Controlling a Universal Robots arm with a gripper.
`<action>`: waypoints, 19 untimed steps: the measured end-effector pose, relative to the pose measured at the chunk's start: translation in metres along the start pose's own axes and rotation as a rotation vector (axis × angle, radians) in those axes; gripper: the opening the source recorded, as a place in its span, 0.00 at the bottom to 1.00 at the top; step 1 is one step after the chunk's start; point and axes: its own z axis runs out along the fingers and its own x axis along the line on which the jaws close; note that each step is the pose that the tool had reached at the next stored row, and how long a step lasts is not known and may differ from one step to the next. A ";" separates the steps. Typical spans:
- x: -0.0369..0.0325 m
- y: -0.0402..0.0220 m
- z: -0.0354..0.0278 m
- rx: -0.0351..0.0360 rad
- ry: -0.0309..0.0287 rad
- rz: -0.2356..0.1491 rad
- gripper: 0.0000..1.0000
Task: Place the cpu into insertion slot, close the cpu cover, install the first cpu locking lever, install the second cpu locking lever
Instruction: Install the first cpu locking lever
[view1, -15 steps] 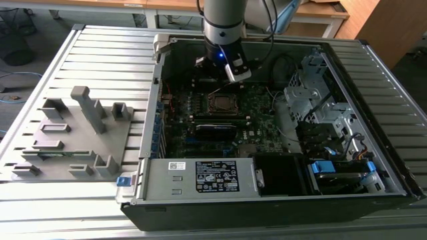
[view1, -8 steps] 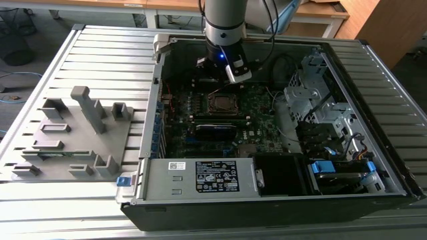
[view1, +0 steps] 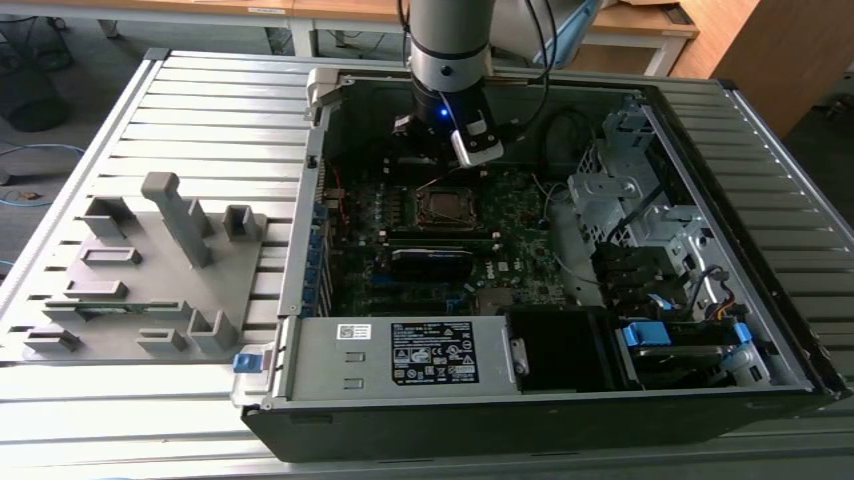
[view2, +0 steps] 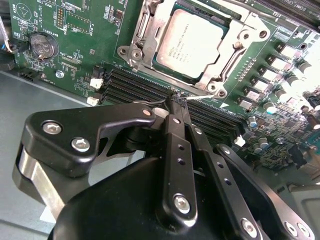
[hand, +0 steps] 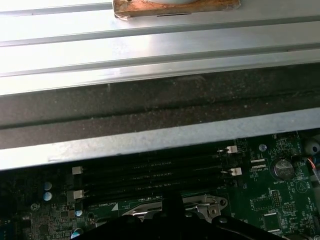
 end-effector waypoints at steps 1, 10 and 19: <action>0.0000 -0.0001 0.0002 0.0000 0.0000 0.000 0.11; 0.0001 -0.0003 0.0052 0.0015 -0.0033 0.013 0.11; -0.0061 0.0016 0.0089 0.0026 -0.0078 0.037 0.11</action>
